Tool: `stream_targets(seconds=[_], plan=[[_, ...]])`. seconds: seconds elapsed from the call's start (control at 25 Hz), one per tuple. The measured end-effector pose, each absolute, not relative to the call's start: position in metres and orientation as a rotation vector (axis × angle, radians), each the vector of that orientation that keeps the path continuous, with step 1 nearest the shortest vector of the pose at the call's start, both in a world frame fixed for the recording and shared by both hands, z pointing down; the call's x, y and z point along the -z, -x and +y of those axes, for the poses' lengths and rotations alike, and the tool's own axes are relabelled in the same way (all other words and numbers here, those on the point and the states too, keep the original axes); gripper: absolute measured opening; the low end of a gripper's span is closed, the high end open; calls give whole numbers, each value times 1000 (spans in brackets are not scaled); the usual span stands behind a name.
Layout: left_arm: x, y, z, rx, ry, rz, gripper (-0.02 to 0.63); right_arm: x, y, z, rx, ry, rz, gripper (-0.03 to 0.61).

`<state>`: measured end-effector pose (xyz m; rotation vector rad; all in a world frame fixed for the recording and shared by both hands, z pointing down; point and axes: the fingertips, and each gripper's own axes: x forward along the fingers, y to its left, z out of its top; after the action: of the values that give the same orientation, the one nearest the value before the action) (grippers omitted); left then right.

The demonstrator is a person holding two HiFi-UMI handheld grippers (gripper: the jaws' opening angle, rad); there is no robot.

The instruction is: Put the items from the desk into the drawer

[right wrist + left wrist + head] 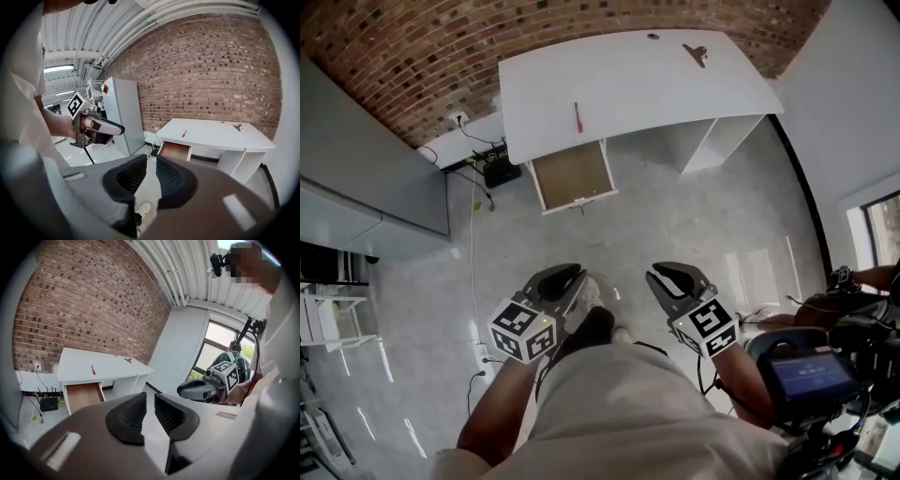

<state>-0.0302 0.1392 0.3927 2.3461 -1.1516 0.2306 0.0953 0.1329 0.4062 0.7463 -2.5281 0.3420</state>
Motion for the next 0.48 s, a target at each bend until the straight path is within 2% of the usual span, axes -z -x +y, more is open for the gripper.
stream_targets(seconds=[0.48], plan=[[-435, 80, -74, -293, -2315, -1087, 74, -398, -61, -4, -403, -893, -2444, 54]])
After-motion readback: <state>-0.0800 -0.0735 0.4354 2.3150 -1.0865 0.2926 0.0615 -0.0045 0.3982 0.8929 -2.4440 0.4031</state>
